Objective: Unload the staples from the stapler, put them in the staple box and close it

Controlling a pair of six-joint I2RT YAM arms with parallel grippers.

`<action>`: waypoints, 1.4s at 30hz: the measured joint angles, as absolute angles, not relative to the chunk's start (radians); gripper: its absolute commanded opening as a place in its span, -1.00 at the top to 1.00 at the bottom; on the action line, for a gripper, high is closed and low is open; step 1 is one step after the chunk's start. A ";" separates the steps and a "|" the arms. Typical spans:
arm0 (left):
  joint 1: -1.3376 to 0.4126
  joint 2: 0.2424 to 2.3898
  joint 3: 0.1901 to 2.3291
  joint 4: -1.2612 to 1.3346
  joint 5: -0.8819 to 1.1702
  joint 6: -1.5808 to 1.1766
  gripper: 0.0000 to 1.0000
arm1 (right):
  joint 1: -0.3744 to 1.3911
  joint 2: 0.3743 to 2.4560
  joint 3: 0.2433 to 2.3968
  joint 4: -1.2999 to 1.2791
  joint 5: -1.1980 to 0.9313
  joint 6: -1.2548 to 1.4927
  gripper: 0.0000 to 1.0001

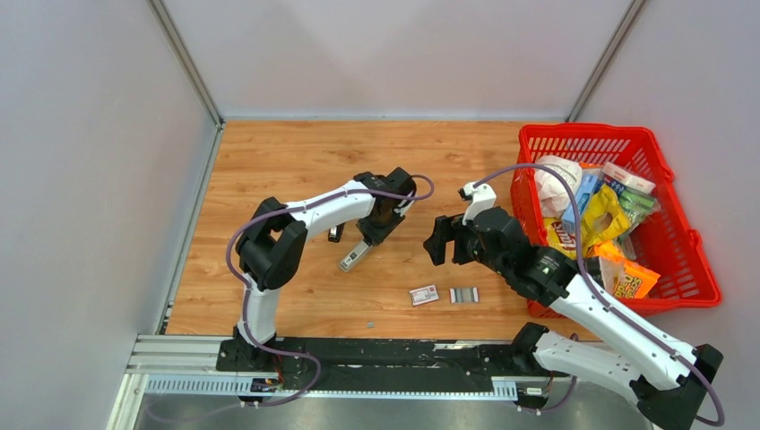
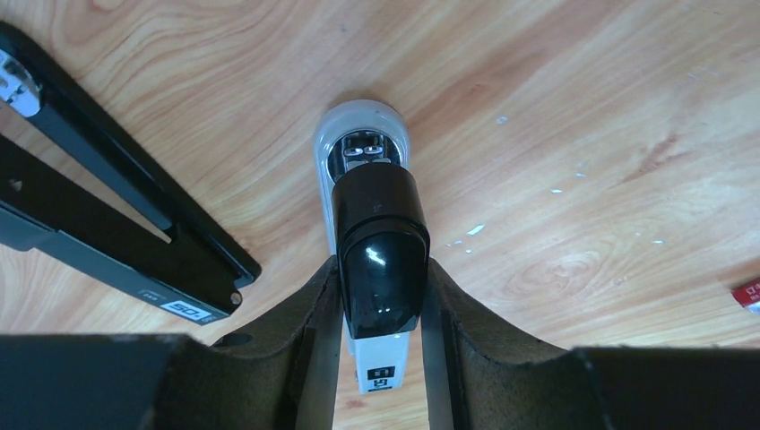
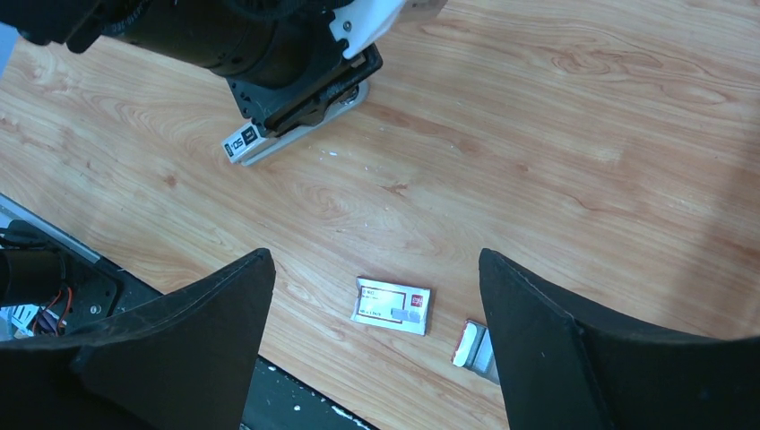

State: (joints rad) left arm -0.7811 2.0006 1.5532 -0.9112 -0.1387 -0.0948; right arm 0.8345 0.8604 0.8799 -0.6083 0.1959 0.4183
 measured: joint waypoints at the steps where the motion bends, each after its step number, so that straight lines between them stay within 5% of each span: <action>1: -0.789 1.997 1.547 -0.903 -0.138 -0.087 0.11 | 0.834 0.860 0.880 -0.608 0.196 0.418 -0.75; 14: -0.812 1.950 1.478 -0.828 -0.114 -0.042 -0.27 | 0.834 0.858 0.880 -0.609 0.196 0.419 -0.77; 28: -0.812 1.896 1.427 -0.773 -0.114 -0.038 -0.28 | 0.834 0.858 0.879 -0.609 0.196 0.422 -0.77; 42: -0.812 1.896 1.381 -0.733 -0.113 -0.038 0.27 | 0.834 0.862 0.880 -0.609 0.196 0.423 -0.77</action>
State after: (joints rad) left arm -0.8120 1.8957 1.3808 -0.7334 -0.1131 -0.0383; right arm 0.8345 0.8616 0.8799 -0.6086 0.1963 0.4229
